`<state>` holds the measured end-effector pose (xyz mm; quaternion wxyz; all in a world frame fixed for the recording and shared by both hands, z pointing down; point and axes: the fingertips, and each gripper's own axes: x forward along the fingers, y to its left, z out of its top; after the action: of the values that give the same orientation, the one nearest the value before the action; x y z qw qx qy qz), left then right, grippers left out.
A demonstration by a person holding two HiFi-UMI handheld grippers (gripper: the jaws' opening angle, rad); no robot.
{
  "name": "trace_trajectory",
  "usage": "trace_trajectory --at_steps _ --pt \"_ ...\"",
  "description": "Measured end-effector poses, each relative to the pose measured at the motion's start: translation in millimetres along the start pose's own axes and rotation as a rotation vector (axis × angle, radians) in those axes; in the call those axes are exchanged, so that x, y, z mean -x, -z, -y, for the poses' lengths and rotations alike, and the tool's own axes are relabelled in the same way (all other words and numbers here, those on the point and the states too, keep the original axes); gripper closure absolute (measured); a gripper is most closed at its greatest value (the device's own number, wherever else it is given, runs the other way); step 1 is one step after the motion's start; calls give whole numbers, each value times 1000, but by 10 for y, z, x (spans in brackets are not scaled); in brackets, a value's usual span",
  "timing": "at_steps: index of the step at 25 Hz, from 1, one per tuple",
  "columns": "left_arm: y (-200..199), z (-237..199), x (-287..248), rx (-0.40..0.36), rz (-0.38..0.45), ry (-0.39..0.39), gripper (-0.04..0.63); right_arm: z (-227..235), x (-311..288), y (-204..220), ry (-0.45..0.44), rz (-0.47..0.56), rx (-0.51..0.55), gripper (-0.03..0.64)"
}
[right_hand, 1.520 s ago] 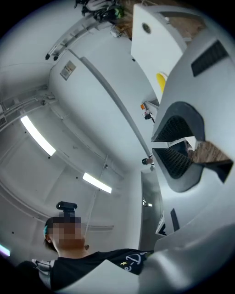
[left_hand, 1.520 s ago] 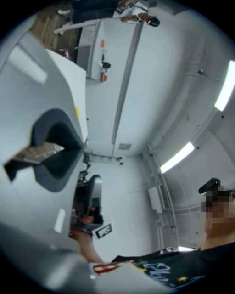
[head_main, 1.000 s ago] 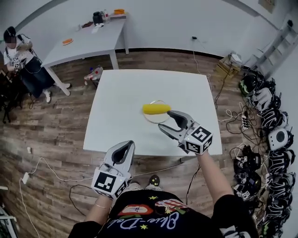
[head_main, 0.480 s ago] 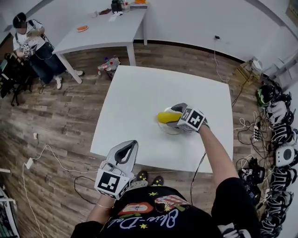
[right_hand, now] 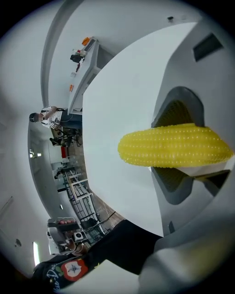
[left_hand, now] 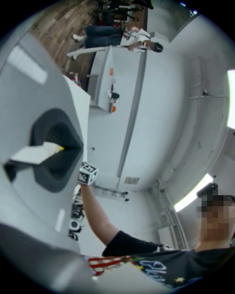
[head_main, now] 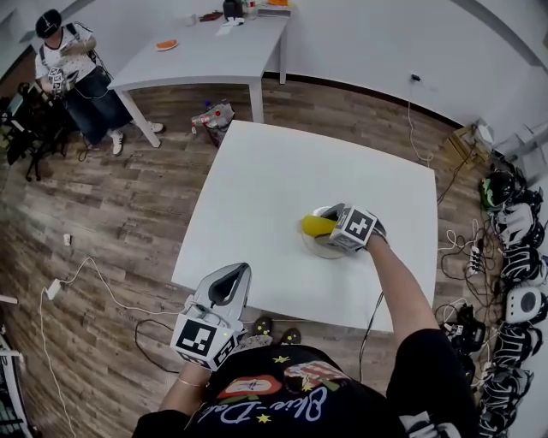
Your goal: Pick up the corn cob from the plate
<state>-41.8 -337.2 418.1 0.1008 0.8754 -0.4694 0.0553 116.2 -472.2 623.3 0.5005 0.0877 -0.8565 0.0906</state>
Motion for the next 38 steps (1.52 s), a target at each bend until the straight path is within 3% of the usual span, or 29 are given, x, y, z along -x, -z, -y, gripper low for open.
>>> trace_trajectory --at_steps 4,6,11,15,20,29,32,38 --pt "9 -30 25 12 5 17 598 18 50 -9 78 43 -47 353" --pt "-3 -39 48 5 10 31 598 25 192 -51 140 126 -111 353" --pt "-63 -57 82 -14 33 76 598 -197 922 -299 287 523 -366 356" --pt "-147 12 7 -27 58 116 598 -654 1549 -422 379 830 -491 357" --pt "-190 237 -141 -85 61 200 598 -1304 2103 -413 462 1103 -624 357" --pt "-241 611 -327 -108 65 329 598 -1727 2376 -281 595 1132 -648 357" --pt "-230 671 -339 -105 63 340 598 -1735 2454 -217 651 1125 -629 357" --pt "-208 717 -330 -109 57 339 598 -1696 2461 -98 652 1117 -680 357"
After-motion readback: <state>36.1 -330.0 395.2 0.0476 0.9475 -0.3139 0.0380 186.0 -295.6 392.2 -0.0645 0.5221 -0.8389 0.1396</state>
